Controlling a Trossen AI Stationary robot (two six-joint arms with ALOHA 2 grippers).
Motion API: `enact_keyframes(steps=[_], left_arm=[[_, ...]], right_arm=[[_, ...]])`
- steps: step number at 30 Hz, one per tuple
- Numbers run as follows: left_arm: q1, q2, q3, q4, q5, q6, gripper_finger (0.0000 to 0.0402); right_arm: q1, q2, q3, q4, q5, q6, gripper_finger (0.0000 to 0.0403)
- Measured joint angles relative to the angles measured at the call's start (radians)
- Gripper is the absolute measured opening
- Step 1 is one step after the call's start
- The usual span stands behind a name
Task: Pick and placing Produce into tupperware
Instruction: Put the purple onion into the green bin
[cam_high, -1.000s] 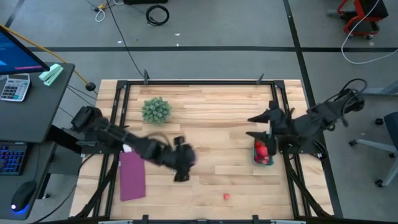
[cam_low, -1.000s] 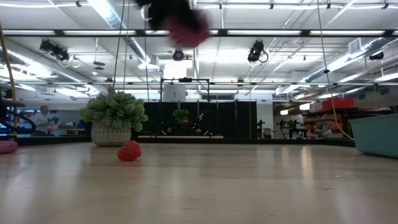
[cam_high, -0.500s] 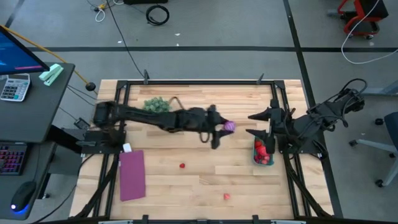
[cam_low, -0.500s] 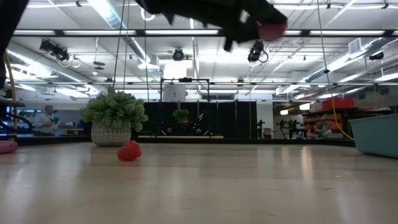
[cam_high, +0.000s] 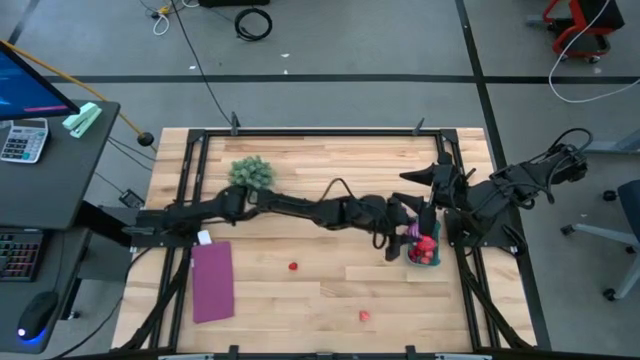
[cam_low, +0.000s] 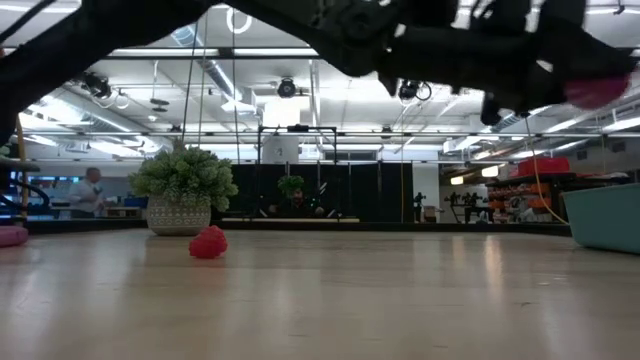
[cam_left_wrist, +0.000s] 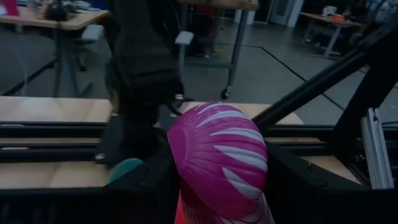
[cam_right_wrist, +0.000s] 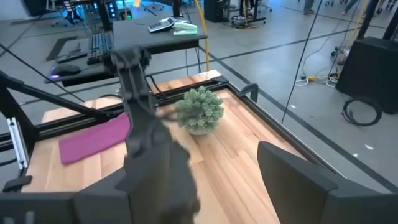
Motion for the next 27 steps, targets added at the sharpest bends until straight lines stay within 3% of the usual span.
enact_keyframes(steps=[9,27], left_arm=[[-0.011,0.137,0.078,-0.01,-0.002,-0.057,0.0196],[-0.025,0.158,0.078,-0.004,-0.011,-0.049,0.0214]], right_arm=[[0.0,0.0,0.0,0.0,-0.001,0.001,0.0254],[0.0,0.0,0.0,0.0,-0.001,0.002,0.0254]])
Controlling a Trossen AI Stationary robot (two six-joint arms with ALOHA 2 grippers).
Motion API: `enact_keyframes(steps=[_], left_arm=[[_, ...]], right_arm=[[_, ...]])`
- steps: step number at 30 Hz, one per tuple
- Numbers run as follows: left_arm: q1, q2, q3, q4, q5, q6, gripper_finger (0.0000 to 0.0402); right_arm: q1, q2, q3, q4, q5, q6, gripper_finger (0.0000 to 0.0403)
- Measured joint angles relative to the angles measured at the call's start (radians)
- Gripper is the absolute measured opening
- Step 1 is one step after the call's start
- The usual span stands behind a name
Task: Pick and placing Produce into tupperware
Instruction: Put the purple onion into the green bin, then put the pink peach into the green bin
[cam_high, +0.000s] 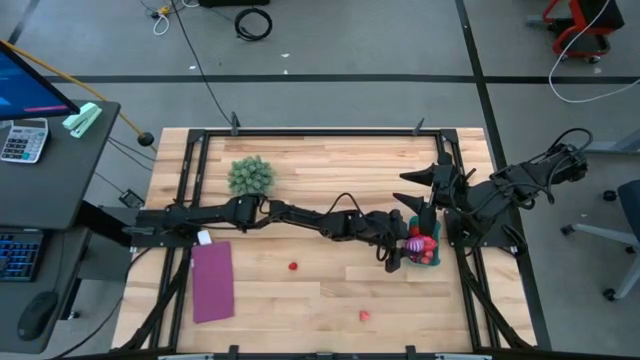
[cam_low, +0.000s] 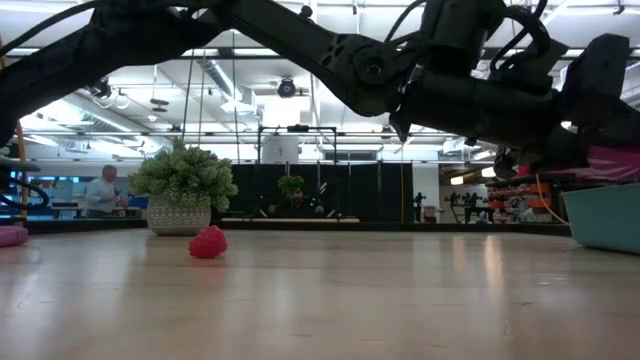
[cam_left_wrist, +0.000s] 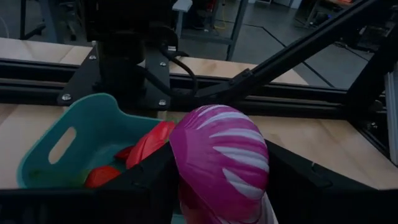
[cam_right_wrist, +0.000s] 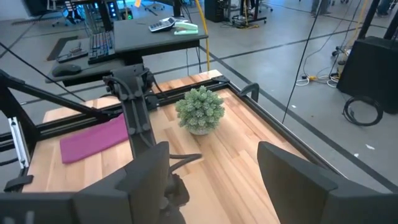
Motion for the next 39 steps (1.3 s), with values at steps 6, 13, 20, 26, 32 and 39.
enact_keyframes(steps=[6,13,20,26,32,39], left_arm=[[0.0,0.0,0.0,0.014,0.0,0.0,0.0231],[0.0,0.0,0.0,0.06,0.0,-0.014,0.0243],[0.0,-0.012,-0.001,0.001,0.0,-0.035,0.0228],[0.012,-0.102,-0.001,-0.213,0.002,0.03,0.0216],[0.036,-0.282,-0.002,-0.637,0.013,0.185,0.0211],[0.03,-0.341,-0.004,-1.165,-0.04,0.299,0.0217]], right_arm=[[0.0,0.0,0.0,0.0,0.0,0.0,0.0254],[0.0,0.0,0.0,0.0,0.0,0.0,0.0254],[0.0,0.0,0.0,-0.024,-0.059,0.08,0.0254],[0.029,0.055,0.0,-0.097,-0.326,0.276,0.0254],[0.138,0.218,0.001,-0.062,-0.384,0.438,0.0254],[0.277,0.423,-0.001,0.06,-0.127,0.56,0.0254]])
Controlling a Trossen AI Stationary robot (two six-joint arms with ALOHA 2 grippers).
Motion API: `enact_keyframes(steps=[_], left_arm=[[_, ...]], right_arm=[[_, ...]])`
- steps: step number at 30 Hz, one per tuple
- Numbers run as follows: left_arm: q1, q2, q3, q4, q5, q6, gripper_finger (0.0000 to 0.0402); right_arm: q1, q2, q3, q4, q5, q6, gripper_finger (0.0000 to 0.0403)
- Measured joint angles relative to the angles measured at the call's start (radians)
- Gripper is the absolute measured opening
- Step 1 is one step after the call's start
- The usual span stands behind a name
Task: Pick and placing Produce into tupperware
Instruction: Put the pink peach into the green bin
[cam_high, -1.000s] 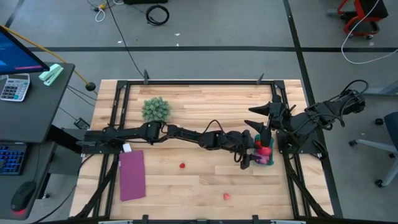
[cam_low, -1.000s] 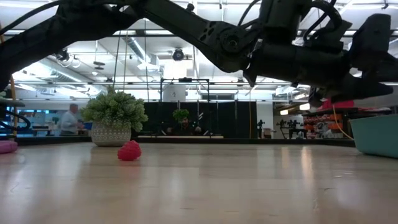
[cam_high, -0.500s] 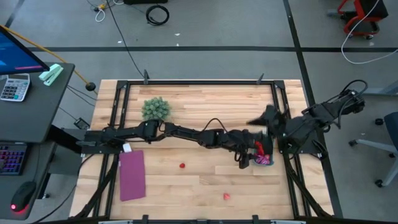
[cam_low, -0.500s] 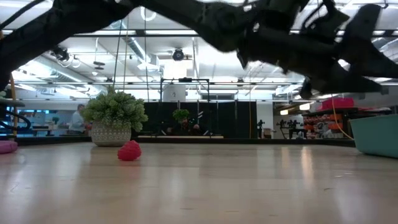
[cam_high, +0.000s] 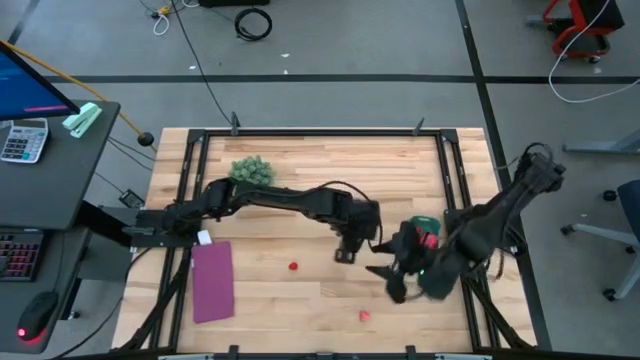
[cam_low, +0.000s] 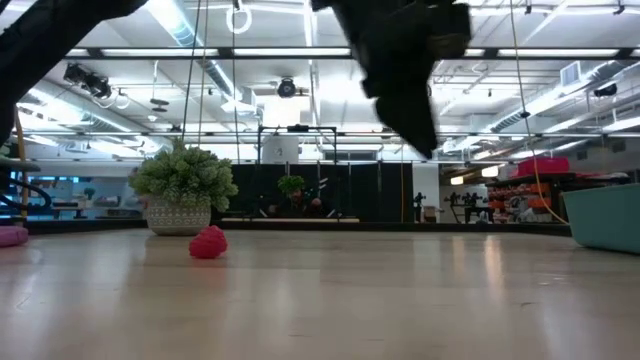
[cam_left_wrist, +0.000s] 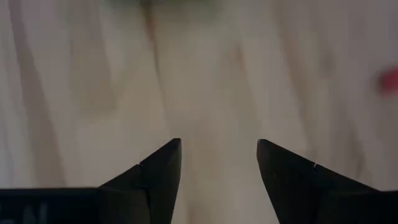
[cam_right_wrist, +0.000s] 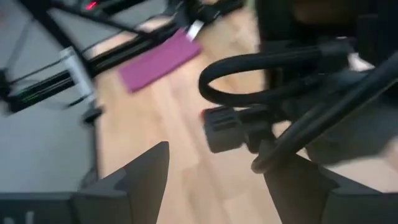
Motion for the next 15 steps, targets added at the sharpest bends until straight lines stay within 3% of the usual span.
enact_keyframes(steps=[2,4,7,9,12,15], left_arm=[[-0.01,-0.014,0.0,-0.09,-0.05,-0.017,0.0216],[-0.025,-0.05,0.0,-0.179,-0.113,-0.052,0.0214],[-0.052,-0.148,0.001,-0.273,-0.21,-0.116,0.0209],[-0.071,-0.277,0.001,-0.343,-0.28,-0.149,0.0207],[-0.103,-0.544,0.01,-0.415,-0.357,-0.204,0.0204],[-0.137,-0.636,0.019,-0.46,-0.402,-0.258,0.0204]], right_arm=[[0.012,0.035,-0.002,0.01,0.113,0.058,0.0254],[0.009,0.054,0.0,0.019,0.154,0.179,0.0254],[0.003,0.086,0.0,0.022,-0.001,0.291,0.0254],[0.019,0.115,-0.003,0.018,-0.07,0.305,0.0254],[0.039,0.158,-0.001,0.028,-0.056,0.364,0.0254],[0.047,0.211,-0.001,0.028,-0.09,0.445,0.0254]])
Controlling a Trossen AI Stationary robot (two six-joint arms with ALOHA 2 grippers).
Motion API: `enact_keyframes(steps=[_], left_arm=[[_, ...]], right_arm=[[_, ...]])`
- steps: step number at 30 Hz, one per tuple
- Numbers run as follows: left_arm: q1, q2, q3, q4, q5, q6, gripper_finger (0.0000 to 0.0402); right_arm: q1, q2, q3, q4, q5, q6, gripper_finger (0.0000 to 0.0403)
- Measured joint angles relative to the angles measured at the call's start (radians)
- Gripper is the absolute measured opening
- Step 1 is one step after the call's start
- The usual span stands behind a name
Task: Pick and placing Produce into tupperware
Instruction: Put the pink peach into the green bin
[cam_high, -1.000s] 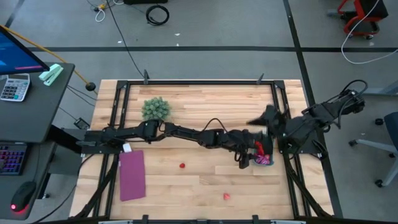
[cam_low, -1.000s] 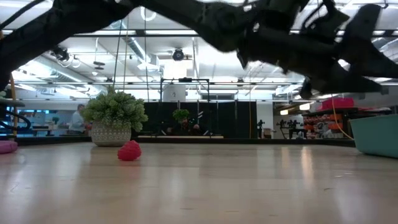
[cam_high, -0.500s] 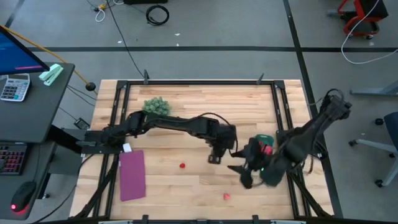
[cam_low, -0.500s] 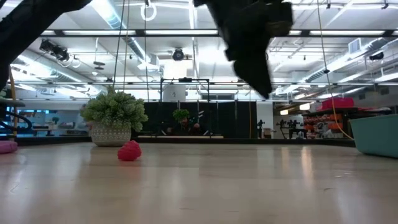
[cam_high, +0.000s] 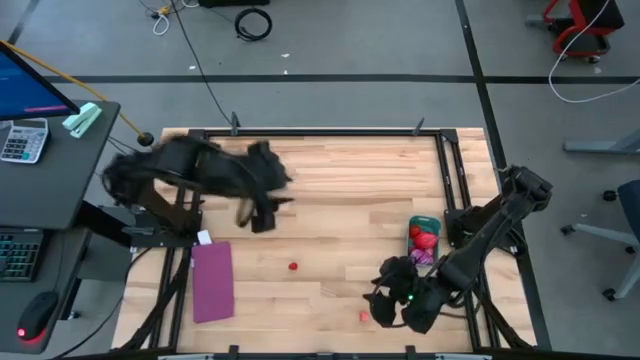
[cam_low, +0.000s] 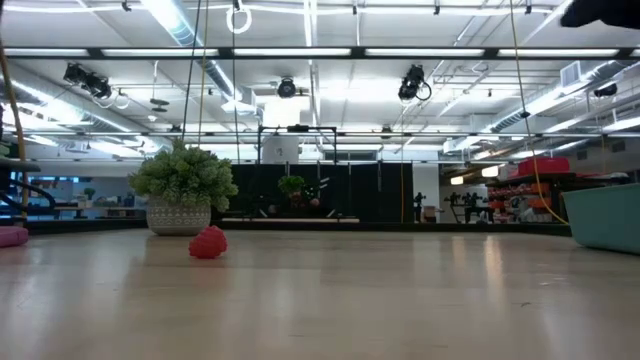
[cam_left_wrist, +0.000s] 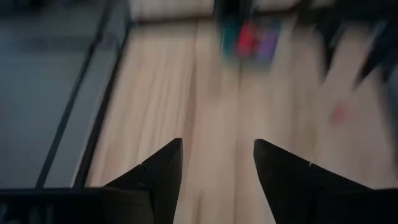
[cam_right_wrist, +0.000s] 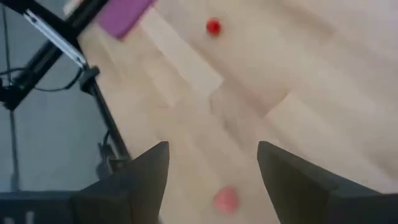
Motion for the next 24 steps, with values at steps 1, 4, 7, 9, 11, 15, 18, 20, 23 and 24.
enact_keyframes(steps=[1,4,7,9,11,15,18,20,23,24], left_arm=[[-0.006,0.001,-0.013,-0.016,-0.009,-0.011,0.0204],[-0.027,0.039,-0.026,0.003,-0.028,-0.055,0.0202],[-0.059,-0.095,-0.028,-0.007,-0.038,-0.101,0.02],[-0.075,-0.15,-0.011,-0.013,-0.046,-0.13,0.02],[-0.106,-0.154,-0.018,-0.041,-0.051,-0.146,0.02],[-0.148,-0.109,-0.034,-0.051,-0.034,-0.128,0.0203],[-0.19,-0.148,-0.019,-0.047,-0.043,-0.128,0.0202],[-0.213,-0.146,-0.02,-0.039,-0.046,-0.128,0.0201],[-0.229,-0.121,-0.054,-0.016,-0.045,-0.127,0.02],[-0.231,-0.12,-0.065,-0.01,-0.046,-0.127,0.02]], right_arm=[[-0.001,0.014,0.0,0.007,-0.013,0.02,0.0254],[-0.004,0.061,0.001,0.013,-0.04,0.063,0.0254],[-0.02,0.102,0.001,0.009,-0.018,0.024,0.0254],[-0.031,0.131,0.001,0.012,-0.03,-0.049,0.0254],[-0.049,0.167,0.001,0.041,-0.113,-0.096,0.0254],[-0.061,0.238,0.001,0.127,-0.256,-0.166,0.0254],[-0.056,0.291,0.001,0.175,-0.282,-0.234,0.0254],[-0.056,0.322,0.001,0.202,-0.317,-0.271,0.0254],[-0.056,0.355,0.001,0.192,-0.353,-0.284,0.0254],[-0.056,0.363,0.001,0.19,-0.355,-0.287,0.0254]])
